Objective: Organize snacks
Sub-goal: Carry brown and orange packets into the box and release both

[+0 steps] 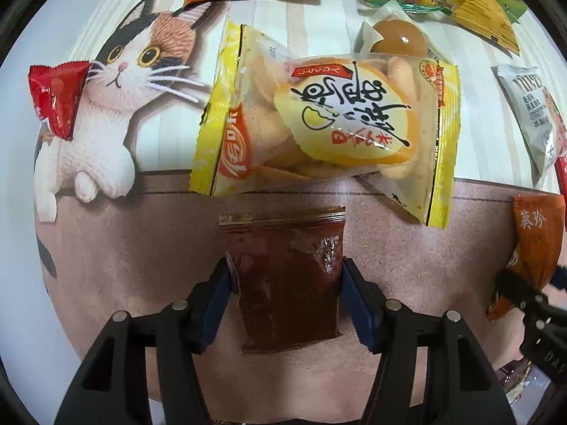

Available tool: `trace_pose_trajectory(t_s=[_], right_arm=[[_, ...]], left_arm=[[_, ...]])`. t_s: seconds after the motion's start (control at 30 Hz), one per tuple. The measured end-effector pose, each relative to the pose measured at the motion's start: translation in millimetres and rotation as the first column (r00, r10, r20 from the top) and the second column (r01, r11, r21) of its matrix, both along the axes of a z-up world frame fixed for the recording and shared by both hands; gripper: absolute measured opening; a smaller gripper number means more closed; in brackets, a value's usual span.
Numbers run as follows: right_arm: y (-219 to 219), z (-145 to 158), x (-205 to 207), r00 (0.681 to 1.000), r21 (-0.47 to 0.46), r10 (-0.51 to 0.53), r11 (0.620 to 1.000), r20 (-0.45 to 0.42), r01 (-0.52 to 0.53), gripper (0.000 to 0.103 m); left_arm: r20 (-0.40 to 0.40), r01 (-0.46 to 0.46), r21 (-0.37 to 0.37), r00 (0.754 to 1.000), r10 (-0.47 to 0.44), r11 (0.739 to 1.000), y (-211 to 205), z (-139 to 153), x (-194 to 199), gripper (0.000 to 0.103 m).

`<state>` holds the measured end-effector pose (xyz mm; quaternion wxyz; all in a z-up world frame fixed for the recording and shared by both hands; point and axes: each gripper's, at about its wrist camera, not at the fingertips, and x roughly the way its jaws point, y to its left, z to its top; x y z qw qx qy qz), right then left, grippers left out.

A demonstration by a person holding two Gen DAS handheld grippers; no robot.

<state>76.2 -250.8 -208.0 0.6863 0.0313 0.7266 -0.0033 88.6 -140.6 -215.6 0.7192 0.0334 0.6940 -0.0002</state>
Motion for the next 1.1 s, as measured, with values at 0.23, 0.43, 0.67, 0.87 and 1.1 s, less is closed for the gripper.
trace_pose_trajectory(t_s=[0.23, 0.43, 0.67, 0.87, 1.1], right_arm=[[-1, -6, -17, 0.999, -0.030, -0.024, 0.999, 0.036, 0.025, 0.057], [-23, 6, -35, 0.996, 0.008, -0.043, 0.999, 0.074, 0.043, 0.048], [-32, 42, -35, 0.991, 0.081, -0.041, 0.996, 0.129, 0.031, 0.047], [-48, 98, -4, 0.979, 0.192, -0.070, 0.981, 0.190, 0.033, 0.046], [-61, 188, 72, 0.938, 0.338, -0.157, 0.940, 0.310, 0.046, 0.046]], left_arm=[[0.014, -0.040, -0.022, 0.999, 0.040, 0.999, 47, -17, 42, 0.052], [0.045, -0.002, -0.033, 0.999, 0.003, 0.999, 40, 5, 24, 0.051], [0.126, 0.066, -0.078, 0.991, -0.056, 0.995, 21, 48, 16, 0.051], [0.231, 0.109, -0.157, 0.970, -0.071, 0.982, 9, 117, 31, 0.051], [0.344, 0.140, -0.270, 0.938, -0.040, 0.953, 0, 206, 103, 0.051]])
